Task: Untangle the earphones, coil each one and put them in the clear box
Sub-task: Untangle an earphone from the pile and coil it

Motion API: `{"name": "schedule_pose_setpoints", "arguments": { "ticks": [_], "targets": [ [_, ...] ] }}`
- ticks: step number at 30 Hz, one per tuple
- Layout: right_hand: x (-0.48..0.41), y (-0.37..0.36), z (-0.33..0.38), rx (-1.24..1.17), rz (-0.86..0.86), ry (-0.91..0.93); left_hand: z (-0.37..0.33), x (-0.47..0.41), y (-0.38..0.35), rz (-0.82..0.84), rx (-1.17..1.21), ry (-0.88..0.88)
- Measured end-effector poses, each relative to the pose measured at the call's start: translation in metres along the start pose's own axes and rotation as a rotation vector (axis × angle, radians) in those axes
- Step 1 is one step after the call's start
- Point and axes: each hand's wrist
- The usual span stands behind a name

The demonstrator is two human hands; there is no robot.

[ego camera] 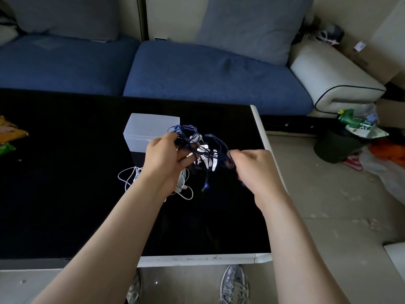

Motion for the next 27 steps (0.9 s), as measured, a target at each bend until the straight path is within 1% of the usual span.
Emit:
{"name": "schedule_pose_setpoints", "arguments": {
  "ticks": [3, 8, 10, 13, 15, 17, 19, 21, 24, 26, 27],
  "targets": [
    [-0.003, 0.000, 0.004, -0.057, -0.017, -0.045, 0.002, -0.002, -0.003, 0.008, -0.005, 0.004],
    [-0.004, 0.002, 0.010, -0.358, 0.068, -0.169, 0.005, -0.007, -0.005, -0.018, 0.018, -0.004],
    [-0.003, 0.004, 0.010, -0.332, 0.094, -0.157, 0.007, -0.007, -0.005, -0.024, 0.007, -0.012],
    [-0.002, 0.006, 0.008, -0.188, 0.113, -0.075, 0.008, -0.009, -0.006, -0.042, -0.035, -0.008],
    [-0.001, 0.006, 0.005, -0.123, 0.116, -0.055, 0.008, -0.009, -0.006, -0.049, -0.051, -0.016],
    [-0.001, 0.006, 0.001, -0.033, 0.124, -0.019, 0.008, -0.009, -0.006, -0.044, -0.065, -0.026],
    [0.000, 0.006, 0.001, 0.026, 0.175, 0.014, 0.007, -0.006, -0.007, -0.016, -0.088, -0.037],
    [0.002, 0.005, 0.002, 0.019, 0.256, 0.036, 0.006, -0.002, -0.008, 0.022, -0.116, -0.057],
    [0.004, 0.003, 0.006, -0.096, 0.402, 0.115, 0.005, 0.002, -0.009, 0.082, -0.173, -0.087],
    [0.006, 0.001, 0.008, -0.172, 0.436, 0.163, 0.005, 0.004, -0.009, 0.121, -0.212, -0.105],
    [0.006, 0.001, 0.008, -0.170, 0.433, 0.181, 0.004, 0.006, -0.009, 0.144, -0.230, -0.117]
  ]
}}
Point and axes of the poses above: each hand's wrist, its own x-axis away from the middle knuckle, its own y-axis out of the back of the hand, z = x × y, and after that the axes turned 10 degrees about y, right-handed
